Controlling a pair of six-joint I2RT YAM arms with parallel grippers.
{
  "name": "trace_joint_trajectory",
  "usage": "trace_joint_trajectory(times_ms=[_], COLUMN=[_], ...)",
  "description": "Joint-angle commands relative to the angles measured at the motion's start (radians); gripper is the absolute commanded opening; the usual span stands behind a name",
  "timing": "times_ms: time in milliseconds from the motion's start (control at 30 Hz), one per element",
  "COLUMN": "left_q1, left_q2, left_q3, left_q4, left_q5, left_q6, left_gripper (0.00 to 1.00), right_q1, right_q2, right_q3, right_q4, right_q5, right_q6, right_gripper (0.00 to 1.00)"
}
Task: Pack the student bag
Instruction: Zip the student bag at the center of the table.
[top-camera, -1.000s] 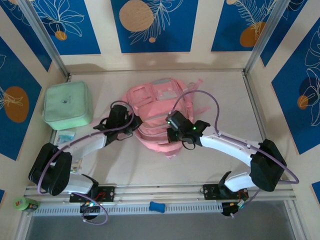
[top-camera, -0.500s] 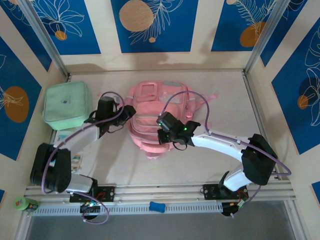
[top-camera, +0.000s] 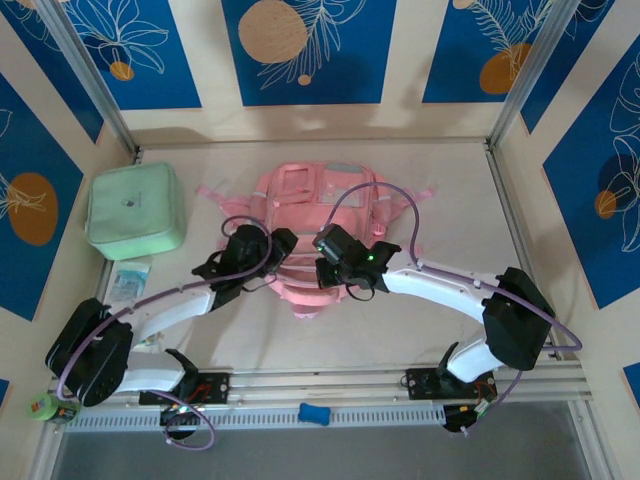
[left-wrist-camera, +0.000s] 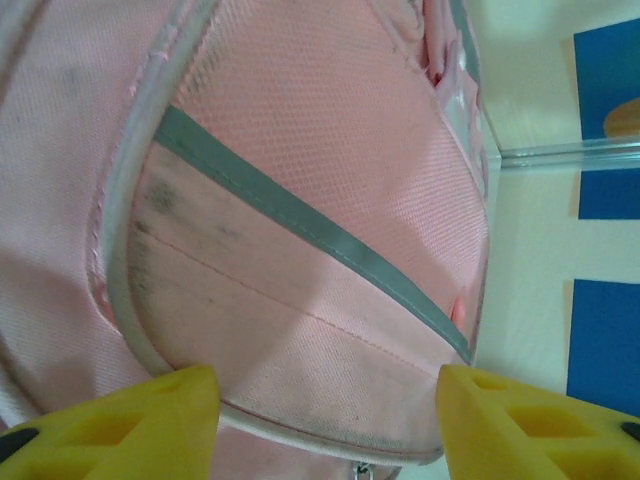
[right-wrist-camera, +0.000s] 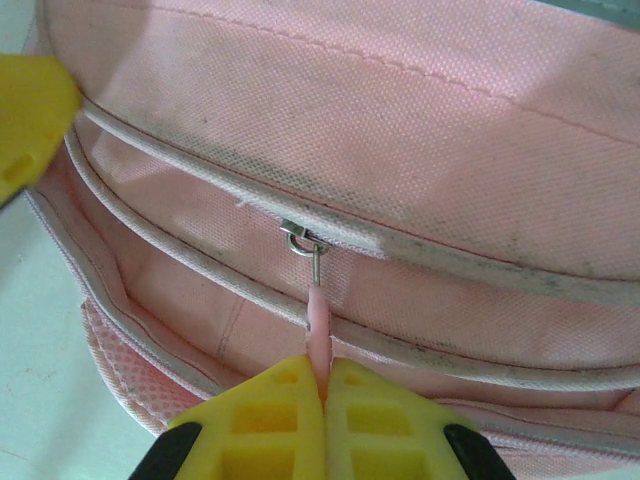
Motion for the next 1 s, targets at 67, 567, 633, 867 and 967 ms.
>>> trace_joint_trajectory(times_ms=[67, 567, 633, 867, 967], left_q1=[-0.067, -0.134, -0.137, -0.141, -0.135], left_q2=[0.042, 0.045, 0.082, 0.142, 0.114], left_q3=[-0.021, 0.021, 0.046, 0.035, 0.035], left_q4=[0.047, -0.047, -0.030, 0.088, 0.043], left_q5=[-0.139, -0.284, -0.268, -0.285, -0.311], left_q6=[-0.140, -0.168, -0.168, -0.142, -0.097], left_gripper=[0.59, 0.63, 0.60, 0.33, 0.20], right_q1=[-0.003, -0.010, -0.011, -0.010, -0.017], right_q2=[0.013, 0.018, 0.020, 0.017, 0.009], right_q3=[0.016, 0.001, 0.005, 0.008, 0.005], right_q4=[-0.046, -0.010, -0.015, -0.042, -0.063], right_q5=[0.031, 0.019, 0.019, 0.042, 0.068], right_q6=[0.011, 0.000, 0.002, 0.014, 0.013], right_gripper=[0.00, 0.00, 0.00, 0.00, 0.00])
